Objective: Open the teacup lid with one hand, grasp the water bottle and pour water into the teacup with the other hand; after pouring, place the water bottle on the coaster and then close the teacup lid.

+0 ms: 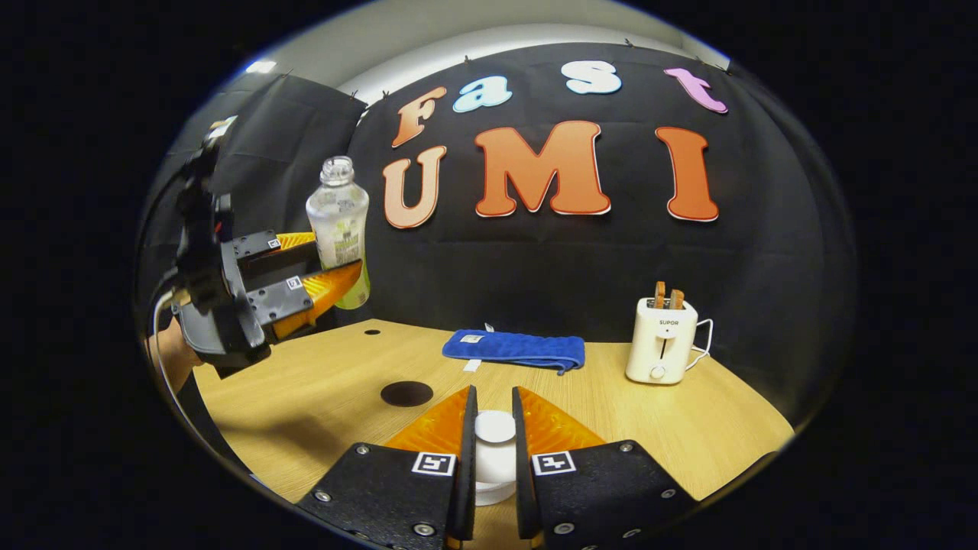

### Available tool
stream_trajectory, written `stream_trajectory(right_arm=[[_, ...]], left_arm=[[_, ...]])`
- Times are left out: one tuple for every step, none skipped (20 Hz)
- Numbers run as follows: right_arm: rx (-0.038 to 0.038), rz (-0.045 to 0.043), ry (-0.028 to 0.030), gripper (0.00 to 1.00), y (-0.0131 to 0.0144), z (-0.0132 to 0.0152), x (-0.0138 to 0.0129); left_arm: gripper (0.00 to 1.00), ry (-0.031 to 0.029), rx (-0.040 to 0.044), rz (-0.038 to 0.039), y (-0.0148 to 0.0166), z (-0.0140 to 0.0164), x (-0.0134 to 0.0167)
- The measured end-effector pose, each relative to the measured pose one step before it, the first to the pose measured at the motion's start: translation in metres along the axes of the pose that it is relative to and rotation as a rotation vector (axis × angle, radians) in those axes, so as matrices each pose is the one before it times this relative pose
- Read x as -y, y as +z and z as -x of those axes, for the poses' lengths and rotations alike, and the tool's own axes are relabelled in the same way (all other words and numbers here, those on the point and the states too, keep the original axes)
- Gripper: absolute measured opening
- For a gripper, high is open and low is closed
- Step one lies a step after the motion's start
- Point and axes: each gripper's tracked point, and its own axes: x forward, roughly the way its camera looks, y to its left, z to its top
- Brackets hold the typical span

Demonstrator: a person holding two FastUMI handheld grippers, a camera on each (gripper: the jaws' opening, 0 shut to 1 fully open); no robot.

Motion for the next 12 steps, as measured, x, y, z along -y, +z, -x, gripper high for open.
stream_trajectory(right_arm=[[-0.011, 0.00284, 0.00166, 0.22, -0.00438, -0.00236, -0.00153], [-0.01362, 0.00446, 0.00569, 0.22, -0.00466, -0.00228, -0.00242], [-0.00904, 0.00422, 0.00096, 0.22, -0.00402, -0.00257, -0.00141], [-0.01524, 0.0065, 0.00207, 0.22, -0.00612, -0.00324, -0.00141], [-0.00896, 0.00411, 0.00146, 0.22, -0.00335, -0.00232, -0.00079], [-0.00672, 0.00214, 0.00343, 0.22, -0.00311, -0.00366, -0.00173], [-0.00742, -0.00058, 0.00277, 0.22, -0.0039, -0.00171, -0.0009], [-0.00637, 0.00035, 0.00465, 0.23, -0.00346, -0.00267, -0.00106], [-0.01131, -0.00015, 0.00355, 0.23, -0.00517, -0.00279, 0.00004], [-0.00743, 0.00079, 0.00253, 0.23, -0.00391, -0.00216, -0.00022], [-0.01077, 0.00393, -0.00073, 0.23, -0.00513, -0.00283, 0.00026], [-0.01088, 0.00451, -0.00169, 0.23, -0.00491, -0.00164, 0.00074]], left_arm=[[0.64, 0.01682, 0.00143, 0.06505, -0.00235, 0.00078, -0.00442], [0.64, 0.01649, 0.00113, 0.05422, -0.00126, 0.00101, -0.00553], [0.61, 0.00901, 0.00059, 0.04079, -0.00107, -0.00059, -0.00374], [0.61, 0.03251, -0.00101, 0.02861, 0.00081, -0.00255, -0.01036], [0.64, 0.0091, 0.01081, 0.04366, 0.00376, -0.00232, -0.00332], [0.64, 0.00225, 0.00069, 0.03081, -0.00099, -0.00129, -0.00147], [0.64, 0.00146, -0.00153, 0.029, -0.00015, -0.00187, -0.00123], [0.61, -0.00088, -0.00563, 0.04771, -0.0018, -0.0029, -0.00157], [0.61, -0.00131, -0.0088, 0.03438, -0.00104, -0.00084, 0.00134], [0.62, 0.00051, -0.00692, 0.03621, -0.00303, -0.00084, -0.00076], [0.61, -0.00191, -0.01857, 0.04181, -0.00652, -0.00135, 0.00101], [0.64, -0.00308, -0.03128, 0.03819, -0.01196, -0.00142, 0.00055]])
